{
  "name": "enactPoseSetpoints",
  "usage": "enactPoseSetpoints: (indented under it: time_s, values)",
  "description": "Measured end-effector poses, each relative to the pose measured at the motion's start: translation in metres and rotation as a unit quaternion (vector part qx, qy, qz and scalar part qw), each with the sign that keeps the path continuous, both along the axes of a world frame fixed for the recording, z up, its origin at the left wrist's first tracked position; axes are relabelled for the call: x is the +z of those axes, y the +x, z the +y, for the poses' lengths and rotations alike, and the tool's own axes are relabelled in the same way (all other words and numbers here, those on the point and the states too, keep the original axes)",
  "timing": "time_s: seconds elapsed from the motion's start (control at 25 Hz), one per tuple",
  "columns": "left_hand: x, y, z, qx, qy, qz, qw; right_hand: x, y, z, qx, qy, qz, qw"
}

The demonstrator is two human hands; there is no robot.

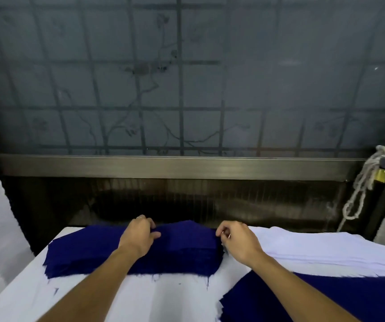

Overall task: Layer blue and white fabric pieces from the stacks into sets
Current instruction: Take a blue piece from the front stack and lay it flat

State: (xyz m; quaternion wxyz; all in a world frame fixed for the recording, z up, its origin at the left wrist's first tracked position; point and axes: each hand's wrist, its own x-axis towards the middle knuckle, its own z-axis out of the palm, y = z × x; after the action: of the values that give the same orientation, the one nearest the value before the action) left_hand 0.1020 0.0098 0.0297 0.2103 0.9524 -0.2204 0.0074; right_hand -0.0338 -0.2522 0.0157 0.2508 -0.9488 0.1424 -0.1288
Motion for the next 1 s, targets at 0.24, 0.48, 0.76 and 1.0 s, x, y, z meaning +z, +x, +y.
enactPoseSetpoints:
  time_s: [0.24, 0.48, 0.76, 1.0]
  values:
    - [-0.012, 0.011, 0.002, -0.041, -0.019, -0.034, 0.998, -0.009, 0.036, 0.025, 0.029, -0.042, -0.035, 0.998]
    - [-0.024, 0.006, 0.013, -0.114, 0.085, -0.194, 0.971, -0.006, 0.056, 0.056, 0.099, -0.095, -0.051, 0.989]
    - [-0.002, 0.001, 0.029, -0.212, 0.022, -0.134, 0.968, 0.009, 0.082, 0.084, 0.172, 0.001, 0.032, 0.985]
    - [0.011, 0.009, 0.041, -0.157, 0.024, 0.006, 0.987, 0.019, 0.081, 0.08, 0.159, 0.099, 0.067, 0.98]
